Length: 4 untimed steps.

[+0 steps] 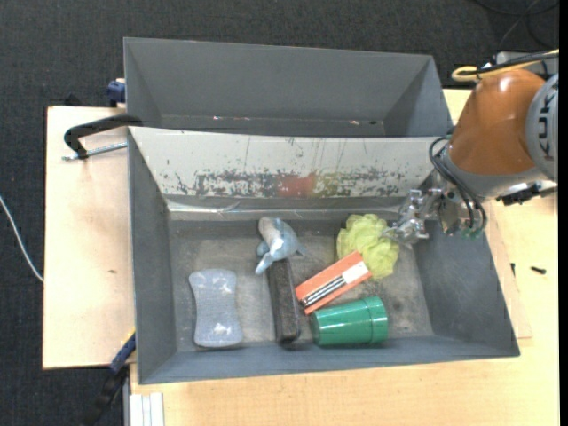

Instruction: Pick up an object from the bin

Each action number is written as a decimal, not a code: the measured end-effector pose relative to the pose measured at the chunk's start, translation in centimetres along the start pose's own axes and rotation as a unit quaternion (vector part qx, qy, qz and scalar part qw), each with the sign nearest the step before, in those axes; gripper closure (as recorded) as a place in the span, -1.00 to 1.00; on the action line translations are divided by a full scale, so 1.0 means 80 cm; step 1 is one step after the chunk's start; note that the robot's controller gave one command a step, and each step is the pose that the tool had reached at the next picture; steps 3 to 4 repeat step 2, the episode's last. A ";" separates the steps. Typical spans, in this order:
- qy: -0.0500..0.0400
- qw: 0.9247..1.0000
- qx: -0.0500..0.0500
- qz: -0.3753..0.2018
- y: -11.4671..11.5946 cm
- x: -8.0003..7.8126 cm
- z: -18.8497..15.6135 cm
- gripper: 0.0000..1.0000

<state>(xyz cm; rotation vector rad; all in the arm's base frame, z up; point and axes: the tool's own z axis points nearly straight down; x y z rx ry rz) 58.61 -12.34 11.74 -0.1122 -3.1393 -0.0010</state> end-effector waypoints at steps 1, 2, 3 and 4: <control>-0.001 1.000 0.000 -0.010 0.018 -0.004 -0.077 1.00; -0.002 0.999 0.000 -0.050 0.024 0.000 -0.161 1.00; -0.002 0.999 0.000 -0.050 0.024 0.000 -0.161 1.00; -0.002 0.999 0.000 -0.050 0.024 0.000 -0.161 1.00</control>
Offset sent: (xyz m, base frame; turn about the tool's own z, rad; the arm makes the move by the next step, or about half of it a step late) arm -0.0024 0.0194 0.1687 -0.1459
